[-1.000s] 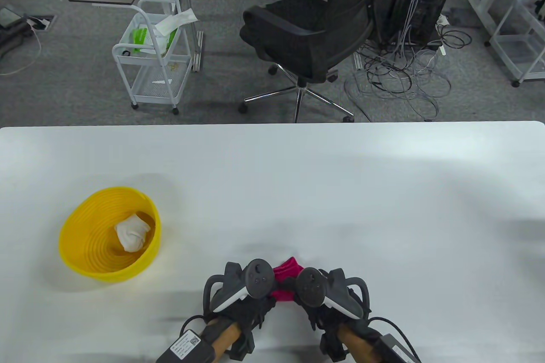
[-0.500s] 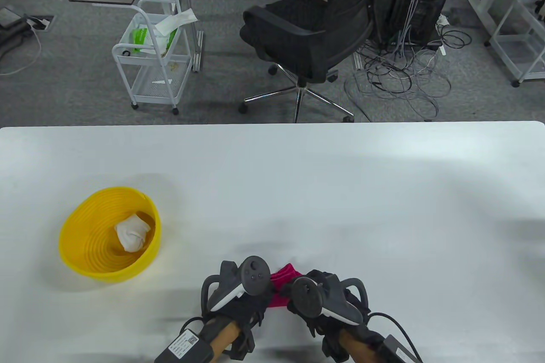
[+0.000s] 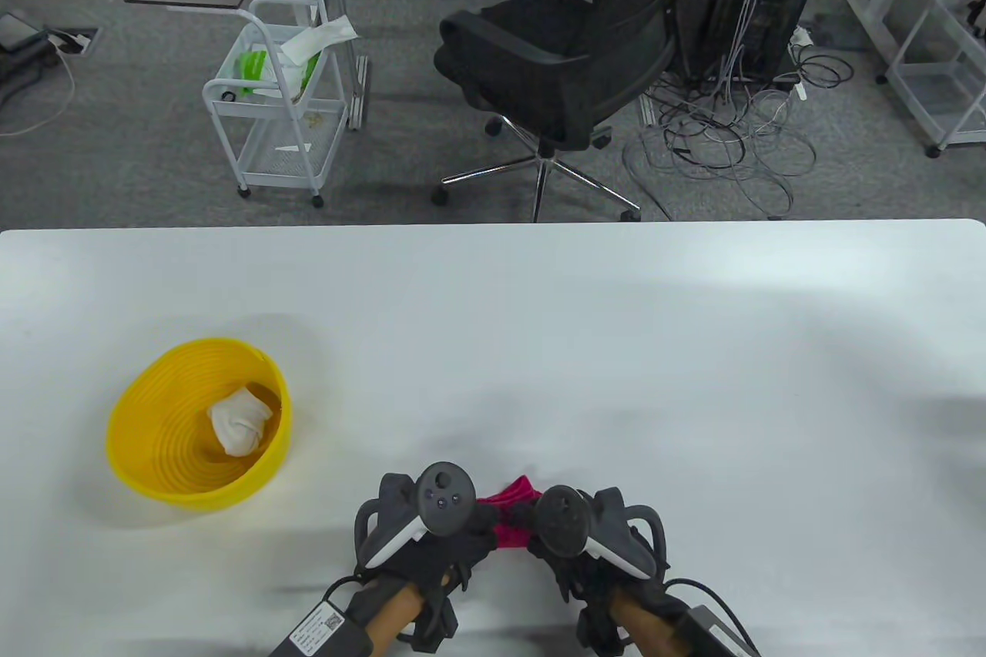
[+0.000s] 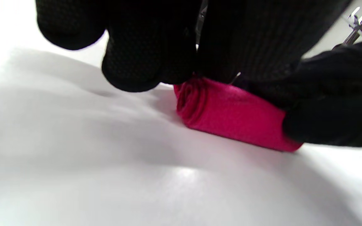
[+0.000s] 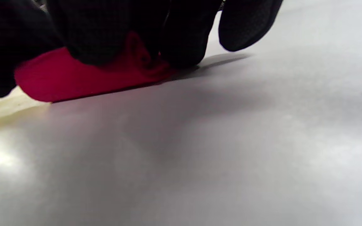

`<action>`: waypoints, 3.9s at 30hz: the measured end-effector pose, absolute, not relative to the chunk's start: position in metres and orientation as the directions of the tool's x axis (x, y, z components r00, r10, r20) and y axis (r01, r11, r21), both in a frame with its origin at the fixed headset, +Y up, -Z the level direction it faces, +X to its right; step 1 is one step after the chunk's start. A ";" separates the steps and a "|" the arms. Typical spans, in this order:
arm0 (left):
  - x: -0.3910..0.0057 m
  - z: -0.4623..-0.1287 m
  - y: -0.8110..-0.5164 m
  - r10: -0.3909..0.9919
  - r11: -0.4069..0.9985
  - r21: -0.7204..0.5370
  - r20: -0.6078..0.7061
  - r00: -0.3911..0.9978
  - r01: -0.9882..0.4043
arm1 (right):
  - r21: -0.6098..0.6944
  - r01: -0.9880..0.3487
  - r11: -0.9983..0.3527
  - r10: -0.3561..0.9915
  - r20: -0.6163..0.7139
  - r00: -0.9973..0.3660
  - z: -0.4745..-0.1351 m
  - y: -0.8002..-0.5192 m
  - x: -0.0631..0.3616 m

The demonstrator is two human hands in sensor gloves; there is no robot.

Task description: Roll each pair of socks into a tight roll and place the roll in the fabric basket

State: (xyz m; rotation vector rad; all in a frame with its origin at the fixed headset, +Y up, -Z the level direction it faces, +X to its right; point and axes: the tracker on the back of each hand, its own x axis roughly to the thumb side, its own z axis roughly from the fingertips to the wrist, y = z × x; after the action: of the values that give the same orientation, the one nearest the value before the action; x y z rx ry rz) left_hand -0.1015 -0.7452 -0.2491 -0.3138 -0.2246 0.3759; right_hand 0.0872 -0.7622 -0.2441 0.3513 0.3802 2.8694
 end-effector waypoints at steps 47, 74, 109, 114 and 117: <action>-0.105 -0.253 -0.758 0.375 0.885 -0.364 0.183 0.909 -0.292 | 0.316 -0.067 -0.946 0.164 0.289 -0.943 -0.241 -0.755 0.079; -0.098 -0.255 -0.762 0.336 0.907 -0.324 0.175 0.925 -0.268 | 0.213 -0.094 -0.972 0.152 0.276 -0.949 -0.240 -0.750 0.077; -0.094 -0.256 -0.758 0.317 0.924 -0.278 0.180 0.931 -0.261 | 0.194 -0.081 -0.978 0.137 0.294 -0.946 -0.238 -0.746 0.081; -0.094 -0.253 -0.739 0.317 0.944 -0.160 0.211 0.925 -0.287 | 0.219 -0.092 -0.971 0.149 0.263 -0.953 -0.243 -0.753 0.086; -0.091 -0.253 -0.744 0.281 0.946 -0.227 0.216 0.935 -0.232 | 0.226 -0.089 -0.970 0.146 0.252 -0.957 -0.244 -0.756 0.087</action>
State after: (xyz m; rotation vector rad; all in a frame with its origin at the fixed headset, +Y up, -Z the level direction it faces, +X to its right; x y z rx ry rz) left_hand -0.0911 -0.7440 -0.2530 -0.2003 -0.2491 0.2643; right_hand 0.0874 -0.7560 -0.2442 0.4070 0.3226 2.9772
